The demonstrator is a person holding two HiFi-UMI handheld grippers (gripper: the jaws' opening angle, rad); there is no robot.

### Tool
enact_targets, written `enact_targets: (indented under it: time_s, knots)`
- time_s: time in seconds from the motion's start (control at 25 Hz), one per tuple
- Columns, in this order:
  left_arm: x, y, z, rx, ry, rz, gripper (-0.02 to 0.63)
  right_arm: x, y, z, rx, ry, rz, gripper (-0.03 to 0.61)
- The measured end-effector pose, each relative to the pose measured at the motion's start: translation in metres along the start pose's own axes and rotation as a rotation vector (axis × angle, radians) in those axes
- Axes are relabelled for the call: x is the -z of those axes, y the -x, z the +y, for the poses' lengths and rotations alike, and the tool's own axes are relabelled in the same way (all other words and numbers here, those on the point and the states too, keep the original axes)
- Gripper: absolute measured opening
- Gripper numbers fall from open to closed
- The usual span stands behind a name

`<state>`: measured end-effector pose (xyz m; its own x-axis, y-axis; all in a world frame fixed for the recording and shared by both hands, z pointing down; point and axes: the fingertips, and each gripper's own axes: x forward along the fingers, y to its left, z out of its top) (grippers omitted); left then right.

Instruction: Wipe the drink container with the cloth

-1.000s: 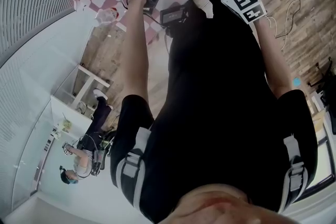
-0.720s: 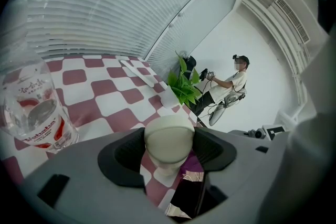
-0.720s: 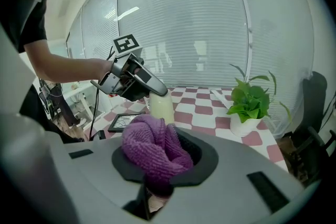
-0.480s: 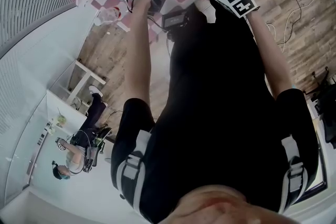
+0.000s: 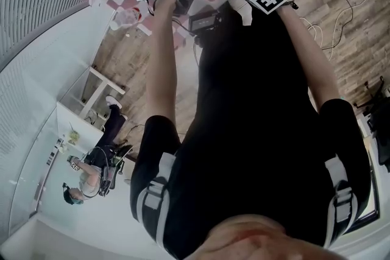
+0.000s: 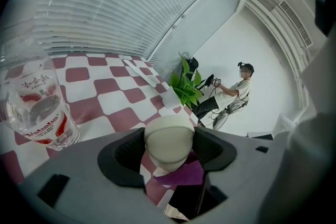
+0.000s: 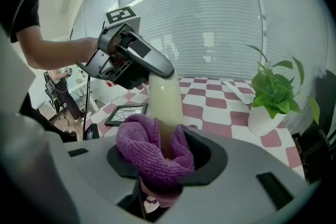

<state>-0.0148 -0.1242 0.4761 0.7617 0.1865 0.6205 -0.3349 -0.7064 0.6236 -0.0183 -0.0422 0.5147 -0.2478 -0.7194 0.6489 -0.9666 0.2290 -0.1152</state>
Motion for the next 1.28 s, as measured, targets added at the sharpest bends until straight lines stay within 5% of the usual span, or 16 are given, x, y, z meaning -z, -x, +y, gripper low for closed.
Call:
enact_targets:
  time_s: [0.64,1.28]
  knots:
    - [-0.001,0.0,0.0,-0.012,-0.002,-0.012,0.302,0.022,-0.048,0.0,-0.04,0.038,0.076,0.302]
    - [-0.001,-0.001,0.0,-0.017,-0.012,0.001,0.302,0.054,-0.071,-0.002,-0.037,0.126,0.126,0.344]
